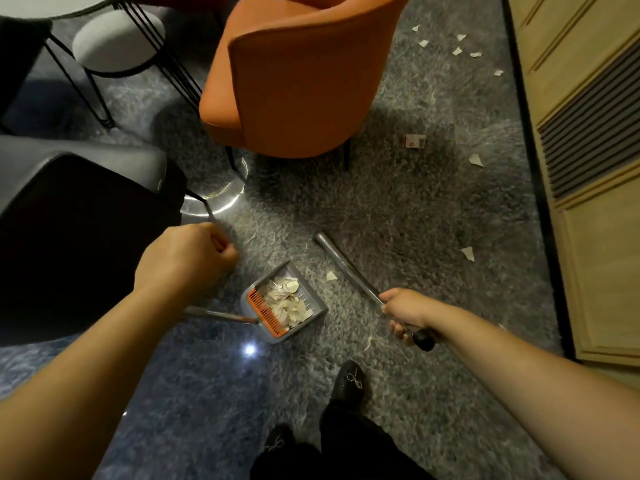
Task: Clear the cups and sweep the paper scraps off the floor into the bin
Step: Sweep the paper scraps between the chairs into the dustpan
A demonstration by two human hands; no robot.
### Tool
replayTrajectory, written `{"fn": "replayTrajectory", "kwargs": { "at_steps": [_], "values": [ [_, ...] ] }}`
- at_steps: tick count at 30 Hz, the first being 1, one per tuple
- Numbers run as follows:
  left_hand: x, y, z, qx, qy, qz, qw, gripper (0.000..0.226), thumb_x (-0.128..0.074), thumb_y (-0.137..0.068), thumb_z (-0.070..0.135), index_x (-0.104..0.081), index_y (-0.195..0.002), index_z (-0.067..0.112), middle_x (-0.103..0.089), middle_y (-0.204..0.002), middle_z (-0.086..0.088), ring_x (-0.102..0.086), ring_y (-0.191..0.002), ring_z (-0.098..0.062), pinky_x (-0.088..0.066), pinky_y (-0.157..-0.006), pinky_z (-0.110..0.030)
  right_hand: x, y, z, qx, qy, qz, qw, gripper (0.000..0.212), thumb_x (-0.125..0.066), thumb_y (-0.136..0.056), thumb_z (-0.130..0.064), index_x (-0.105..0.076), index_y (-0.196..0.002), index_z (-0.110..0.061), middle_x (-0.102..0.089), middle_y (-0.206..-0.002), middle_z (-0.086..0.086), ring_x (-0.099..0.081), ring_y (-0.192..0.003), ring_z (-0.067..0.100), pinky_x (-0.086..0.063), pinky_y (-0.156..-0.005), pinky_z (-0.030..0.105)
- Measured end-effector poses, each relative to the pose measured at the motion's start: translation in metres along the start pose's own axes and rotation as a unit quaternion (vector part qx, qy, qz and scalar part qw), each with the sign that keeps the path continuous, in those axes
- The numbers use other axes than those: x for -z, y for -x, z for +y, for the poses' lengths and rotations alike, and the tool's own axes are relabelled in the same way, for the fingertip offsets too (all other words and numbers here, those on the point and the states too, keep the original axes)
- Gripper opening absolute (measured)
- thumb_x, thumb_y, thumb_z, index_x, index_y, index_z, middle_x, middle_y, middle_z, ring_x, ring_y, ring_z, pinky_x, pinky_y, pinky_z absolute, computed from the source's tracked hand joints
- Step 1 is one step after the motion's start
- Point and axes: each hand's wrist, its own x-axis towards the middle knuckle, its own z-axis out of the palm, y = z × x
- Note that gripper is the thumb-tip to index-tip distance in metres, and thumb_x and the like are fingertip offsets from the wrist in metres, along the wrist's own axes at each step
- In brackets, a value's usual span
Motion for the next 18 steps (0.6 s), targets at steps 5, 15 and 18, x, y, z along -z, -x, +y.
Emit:
{"fn": "replayTrajectory", "kwargs": {
  "at_steps": [5, 15, 18],
  "values": [
    [-0.002, -0.002, 0.000, 0.004, 0.005, -0.007, 1.000, 0.015, -0.065, -0.086, 0.044, -0.069, -0.090, 0.030, -0.069, -0.084, 0.000, -0.061, -0.077, -0.022, -0.047, -0.065, -0.030, -0.031, 0.009, 0.006, 0.010, 0.004, -0.039, 0.999, 0.039, -0.030, -0.099, -0.010, -0.036, -0.134, -0.025, -0.041, -0.059, 0.004, -0.038, -0.031, 0.006, -0.033, -0.034, 0.013],
    [-0.001, -0.007, 0.001, -0.008, 0.010, -0.008, 1.000, 0.021, -0.063, -0.087, 0.044, -0.070, -0.095, 0.026, -0.069, -0.087, -0.003, -0.063, -0.082, -0.026, -0.052, -0.069, -0.034, -0.061, 0.026, 0.024, -0.020, -0.009, -0.097, 0.995, 0.037, -0.031, -0.102, -0.014, -0.037, -0.135, -0.029, -0.041, -0.062, 0.003, -0.039, -0.039, 0.007, -0.037, -0.037, 0.016],
    [-0.001, -0.006, 0.000, -0.013, 0.012, -0.010, 1.000, 0.021, -0.061, -0.088, 0.043, -0.069, -0.098, 0.026, -0.069, -0.088, -0.004, -0.063, -0.081, -0.026, -0.054, -0.070, -0.036, -0.071, 0.025, 0.026, -0.049, -0.025, -0.075, 0.996, 0.043, -0.027, -0.101, -0.010, -0.037, -0.137, -0.032, -0.045, -0.064, 0.005, -0.043, -0.046, 0.010, -0.039, -0.037, 0.017]
  ]
}}
